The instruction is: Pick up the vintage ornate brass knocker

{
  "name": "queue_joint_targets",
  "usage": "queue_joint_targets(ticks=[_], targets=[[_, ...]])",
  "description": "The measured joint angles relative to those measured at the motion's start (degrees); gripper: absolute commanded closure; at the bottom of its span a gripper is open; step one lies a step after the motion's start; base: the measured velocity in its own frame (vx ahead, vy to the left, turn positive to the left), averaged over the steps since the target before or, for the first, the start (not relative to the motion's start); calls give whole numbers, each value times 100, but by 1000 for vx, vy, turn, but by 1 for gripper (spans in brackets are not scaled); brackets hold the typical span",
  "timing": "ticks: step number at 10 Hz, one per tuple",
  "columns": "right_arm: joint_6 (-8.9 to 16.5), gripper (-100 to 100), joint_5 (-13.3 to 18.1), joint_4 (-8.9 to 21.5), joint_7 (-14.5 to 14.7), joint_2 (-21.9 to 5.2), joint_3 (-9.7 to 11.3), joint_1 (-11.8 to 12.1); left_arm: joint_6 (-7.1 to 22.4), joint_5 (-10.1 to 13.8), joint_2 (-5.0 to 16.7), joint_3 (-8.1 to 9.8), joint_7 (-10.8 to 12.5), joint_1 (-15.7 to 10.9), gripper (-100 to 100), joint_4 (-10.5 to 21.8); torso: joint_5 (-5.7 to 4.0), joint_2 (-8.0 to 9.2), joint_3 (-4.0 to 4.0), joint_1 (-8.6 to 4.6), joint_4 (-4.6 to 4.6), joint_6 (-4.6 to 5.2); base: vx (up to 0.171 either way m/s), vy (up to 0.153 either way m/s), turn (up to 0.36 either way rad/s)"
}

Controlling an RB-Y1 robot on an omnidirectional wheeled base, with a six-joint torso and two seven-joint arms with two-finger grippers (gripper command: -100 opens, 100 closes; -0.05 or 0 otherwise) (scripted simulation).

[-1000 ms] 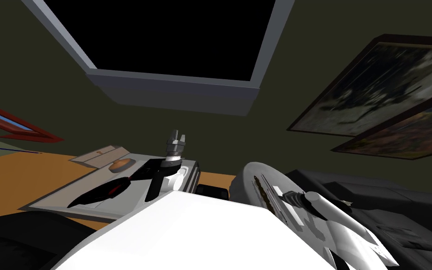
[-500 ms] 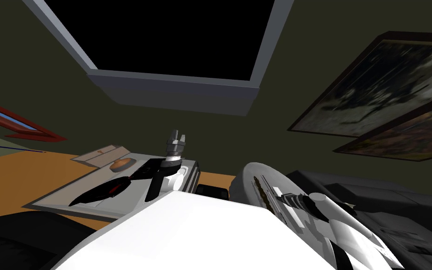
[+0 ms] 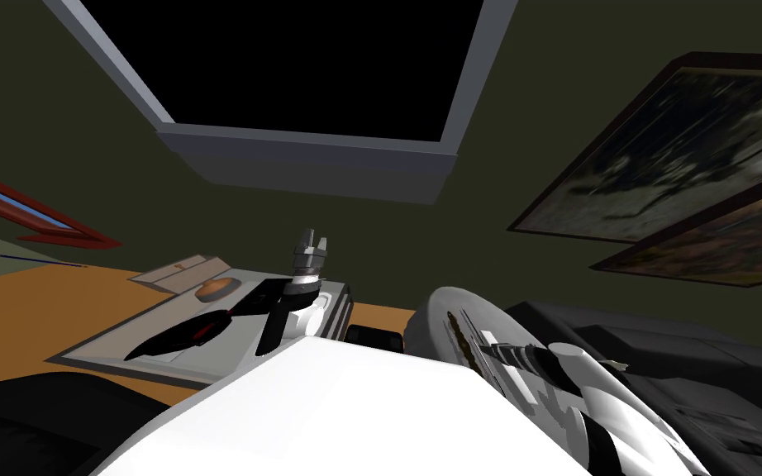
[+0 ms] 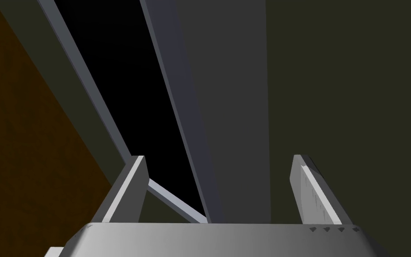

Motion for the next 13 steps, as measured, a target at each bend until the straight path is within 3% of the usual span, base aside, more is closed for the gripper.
queue_joint_targets(ticks=[5,8,9,11,12,13], targets=[[541,-100,-213,490,-138,-25,-122,-144,0,0,0,0,0,0,0,0,1,2,1,5,0,1,-1,-8,5],[806,-100,-360,1016,-126,-32,-195,-245,0,0,0,0,0,0,0,0,0,2,1,2,0,1,0,-12,6],[849,-100,-386,1357,-77,-101,-194,-362,0,0,0,0,0,0,0,0,1,1,1,2,0,0,0,-7,5],[935,-100,-406,1297,-126,-34,-207,-318,0,0,0,0,0,0,0,0,2,2,1,6,1,1,0,0,0],[940,0,-407,1291,-133,-31,-207,-316,0,0,0,0,0,0,0,0,2,2,1,7,1,1,0,0,0],[940,-100,-407,1291,-133,-32,-207,-316,0,0,0,0,0,0,0,0,2,2,1,7,1,1,14,-10,-13]])
